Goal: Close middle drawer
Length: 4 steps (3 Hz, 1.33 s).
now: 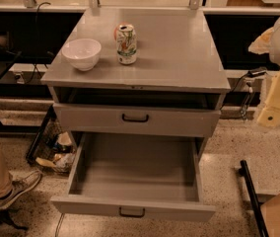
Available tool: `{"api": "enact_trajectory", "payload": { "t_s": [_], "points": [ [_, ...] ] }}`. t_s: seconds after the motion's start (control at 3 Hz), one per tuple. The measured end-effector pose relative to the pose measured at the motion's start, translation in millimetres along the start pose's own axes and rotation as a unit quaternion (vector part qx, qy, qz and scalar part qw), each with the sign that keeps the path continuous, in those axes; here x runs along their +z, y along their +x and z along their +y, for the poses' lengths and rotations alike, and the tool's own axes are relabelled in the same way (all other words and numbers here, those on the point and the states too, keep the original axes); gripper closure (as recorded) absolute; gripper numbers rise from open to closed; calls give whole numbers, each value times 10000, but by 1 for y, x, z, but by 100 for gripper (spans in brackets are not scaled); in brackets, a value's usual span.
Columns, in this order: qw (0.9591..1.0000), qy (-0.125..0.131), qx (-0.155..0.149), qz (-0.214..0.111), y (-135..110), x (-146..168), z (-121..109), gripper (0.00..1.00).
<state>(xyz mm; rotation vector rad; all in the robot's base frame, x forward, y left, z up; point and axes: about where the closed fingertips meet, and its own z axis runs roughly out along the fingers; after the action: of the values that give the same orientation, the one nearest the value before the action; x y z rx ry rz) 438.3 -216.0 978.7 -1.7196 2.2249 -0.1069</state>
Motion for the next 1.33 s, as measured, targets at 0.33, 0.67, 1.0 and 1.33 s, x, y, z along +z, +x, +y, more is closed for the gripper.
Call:
{"api": "enact_trajectory", "payload": {
  "t_s": [0.33,0.67,1.0,1.33],
  "points": [
    [10000,-1,1,0,0,0,0,0],
    [9991,-338,231,90,-2,29,20,0],
    [9908,-1066,820,168,-11,89,64,0],
    [9724,-1734,1546,221,-8,151,115,0]
  ]
}}
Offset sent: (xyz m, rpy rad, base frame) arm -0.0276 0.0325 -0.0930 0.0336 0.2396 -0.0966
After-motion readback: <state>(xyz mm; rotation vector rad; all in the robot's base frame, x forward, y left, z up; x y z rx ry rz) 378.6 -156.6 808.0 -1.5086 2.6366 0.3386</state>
